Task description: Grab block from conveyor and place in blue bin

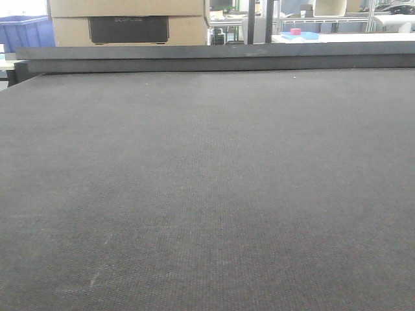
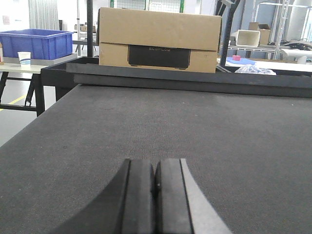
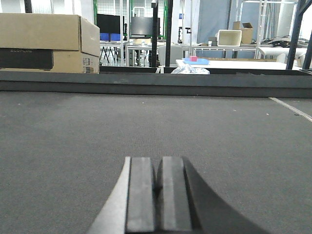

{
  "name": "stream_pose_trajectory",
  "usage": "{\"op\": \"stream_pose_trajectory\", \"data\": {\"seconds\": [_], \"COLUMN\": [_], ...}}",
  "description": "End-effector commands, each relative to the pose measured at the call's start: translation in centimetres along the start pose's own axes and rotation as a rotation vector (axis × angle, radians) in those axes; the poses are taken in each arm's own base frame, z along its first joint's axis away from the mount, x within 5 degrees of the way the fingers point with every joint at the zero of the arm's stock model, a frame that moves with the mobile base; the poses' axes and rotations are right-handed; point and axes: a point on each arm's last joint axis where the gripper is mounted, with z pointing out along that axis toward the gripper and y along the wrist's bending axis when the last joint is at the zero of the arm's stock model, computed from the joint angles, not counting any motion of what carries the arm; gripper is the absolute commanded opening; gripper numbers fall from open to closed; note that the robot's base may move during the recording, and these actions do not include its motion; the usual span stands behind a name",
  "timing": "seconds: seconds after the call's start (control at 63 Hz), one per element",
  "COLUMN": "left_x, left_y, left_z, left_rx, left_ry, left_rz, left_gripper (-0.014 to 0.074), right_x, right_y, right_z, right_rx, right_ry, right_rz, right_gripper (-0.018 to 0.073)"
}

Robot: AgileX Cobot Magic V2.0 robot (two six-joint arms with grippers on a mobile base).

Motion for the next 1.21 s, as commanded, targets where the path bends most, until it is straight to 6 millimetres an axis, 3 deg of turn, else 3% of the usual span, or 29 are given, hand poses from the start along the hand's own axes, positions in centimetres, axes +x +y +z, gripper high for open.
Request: {"op": "stream_pose_trajectory", "data": {"seconds": [0.0,1.19], "left_x": [-0.23,-0.49], "left_y": [-0.03,-0.03], "left_z": [-0.05,-0.06], "left_rx": [0.004,0.005], "left_ry": [-0.024,-0.053], "left_rz": [-0.003,-0.003], "left_gripper": [-0.0111,-0.0111], "right_x": [-0.22,-0.30], "right_y": [-0.01,-0.01], "right_z": [-0.03,-0.04], "right_rx": [0.001,0.001], "right_ry": [-0.025,-0.034], "right_rz": [-0.006,-0.006], "right_gripper": [-0.0162,-0.0162]}}
